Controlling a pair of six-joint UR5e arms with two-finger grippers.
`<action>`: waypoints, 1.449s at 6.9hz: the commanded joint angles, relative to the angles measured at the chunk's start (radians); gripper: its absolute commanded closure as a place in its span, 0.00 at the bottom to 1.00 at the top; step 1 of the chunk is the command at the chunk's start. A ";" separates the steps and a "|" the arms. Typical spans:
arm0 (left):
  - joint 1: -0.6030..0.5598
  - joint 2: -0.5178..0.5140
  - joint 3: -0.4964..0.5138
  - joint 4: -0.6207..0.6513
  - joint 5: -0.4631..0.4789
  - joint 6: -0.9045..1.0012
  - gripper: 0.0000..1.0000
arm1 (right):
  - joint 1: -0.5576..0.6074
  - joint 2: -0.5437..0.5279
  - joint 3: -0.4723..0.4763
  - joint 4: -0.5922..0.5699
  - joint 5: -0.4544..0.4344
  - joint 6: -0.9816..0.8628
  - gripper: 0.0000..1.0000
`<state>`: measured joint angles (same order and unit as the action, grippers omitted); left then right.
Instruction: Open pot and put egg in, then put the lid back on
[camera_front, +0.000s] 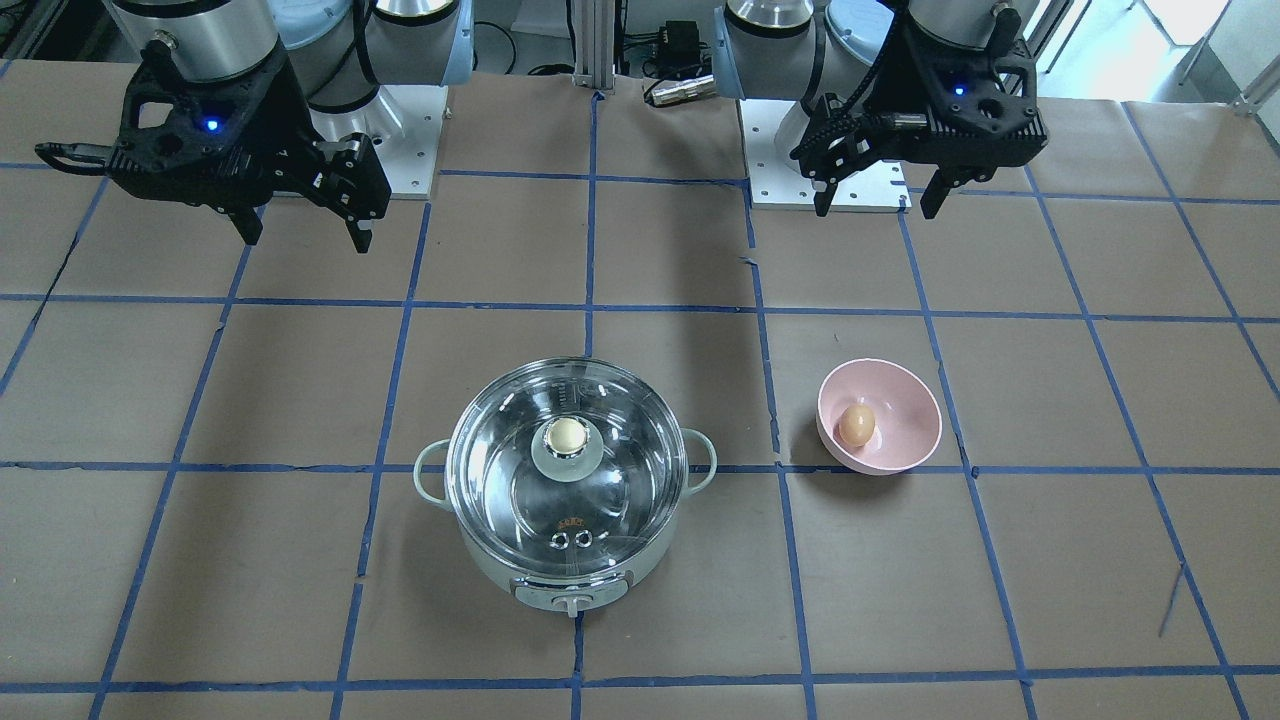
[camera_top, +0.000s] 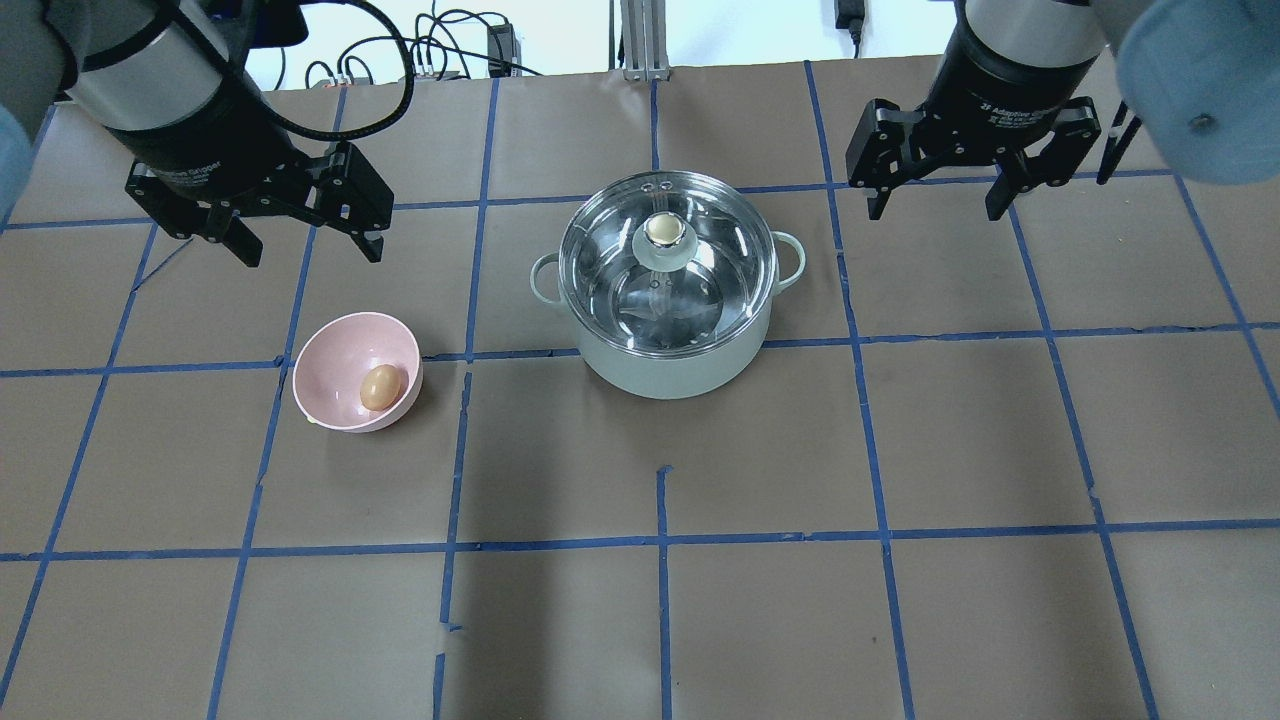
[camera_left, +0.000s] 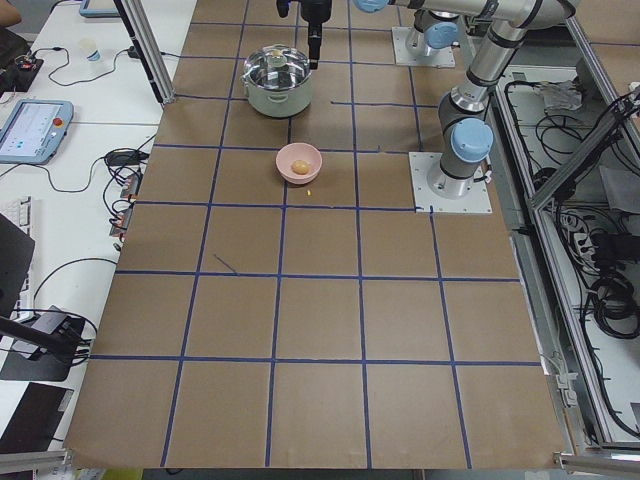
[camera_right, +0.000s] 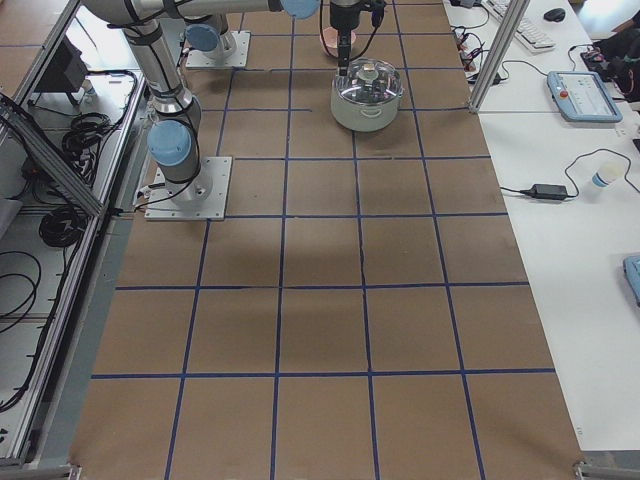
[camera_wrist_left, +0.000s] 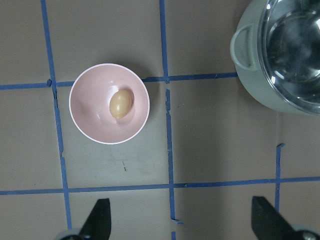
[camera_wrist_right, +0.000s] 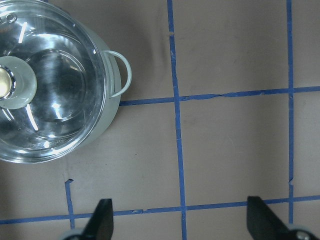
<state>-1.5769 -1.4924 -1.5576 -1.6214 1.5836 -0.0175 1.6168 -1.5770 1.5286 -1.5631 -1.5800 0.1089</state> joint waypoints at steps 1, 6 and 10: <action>0.000 0.006 -0.002 0.012 0.006 -0.016 0.00 | 0.000 0.000 0.001 0.000 0.000 0.000 0.06; 0.090 -0.026 -0.102 0.073 0.001 0.019 0.01 | 0.002 0.000 0.001 0.000 0.000 0.000 0.06; 0.126 -0.093 -0.215 0.277 -0.008 0.354 0.01 | 0.032 0.050 0.004 -0.085 -0.002 -0.032 0.04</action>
<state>-1.4576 -1.5560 -1.7349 -1.4335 1.5676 0.2152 1.6426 -1.5584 1.5291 -1.5960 -1.5860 0.0709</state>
